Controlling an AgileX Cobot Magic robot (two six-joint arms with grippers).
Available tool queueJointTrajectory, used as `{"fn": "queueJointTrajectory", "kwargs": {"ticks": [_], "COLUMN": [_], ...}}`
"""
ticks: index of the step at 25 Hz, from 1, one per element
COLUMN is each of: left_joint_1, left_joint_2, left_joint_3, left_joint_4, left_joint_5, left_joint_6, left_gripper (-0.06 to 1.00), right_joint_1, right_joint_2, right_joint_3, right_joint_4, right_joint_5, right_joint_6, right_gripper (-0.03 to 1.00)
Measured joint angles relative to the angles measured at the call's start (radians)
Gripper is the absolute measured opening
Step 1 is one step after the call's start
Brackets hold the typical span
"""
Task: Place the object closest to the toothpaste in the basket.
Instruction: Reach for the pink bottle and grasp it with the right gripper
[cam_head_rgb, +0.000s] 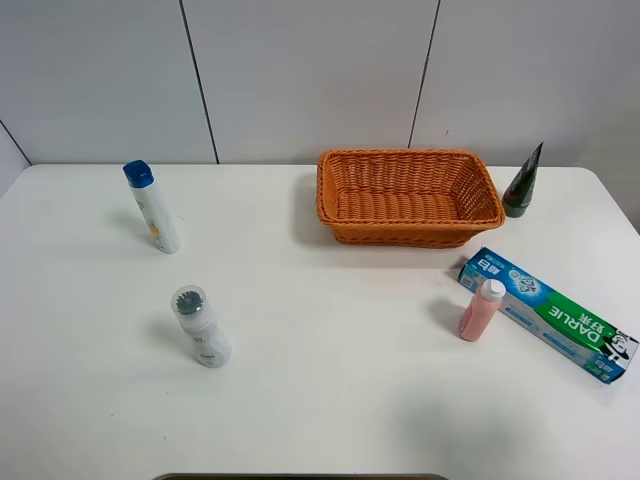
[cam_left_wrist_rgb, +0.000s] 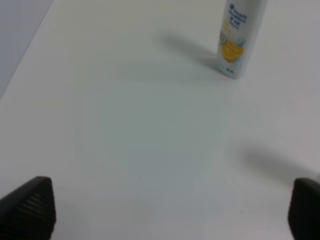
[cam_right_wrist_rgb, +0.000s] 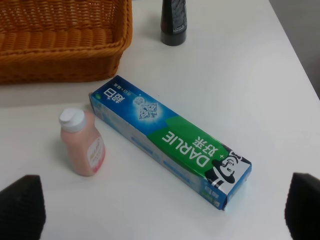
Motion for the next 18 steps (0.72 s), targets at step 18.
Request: {"fn": "queueJointTrajectory", "kwargs": {"ticks": [18], "left_joint_1": [0.0], "left_joint_2": [0.0], "left_joint_3": [0.0], "left_joint_4": [0.0], "left_joint_5": [0.0], "left_joint_6": [0.0], "left_gripper": [0.94], "right_joint_1": [0.0], "right_joint_2": [0.0], "right_joint_3": [0.0], "right_joint_4": [0.0], "right_joint_5": [0.0], "right_joint_6": [0.0], "right_gripper": [0.99]}}
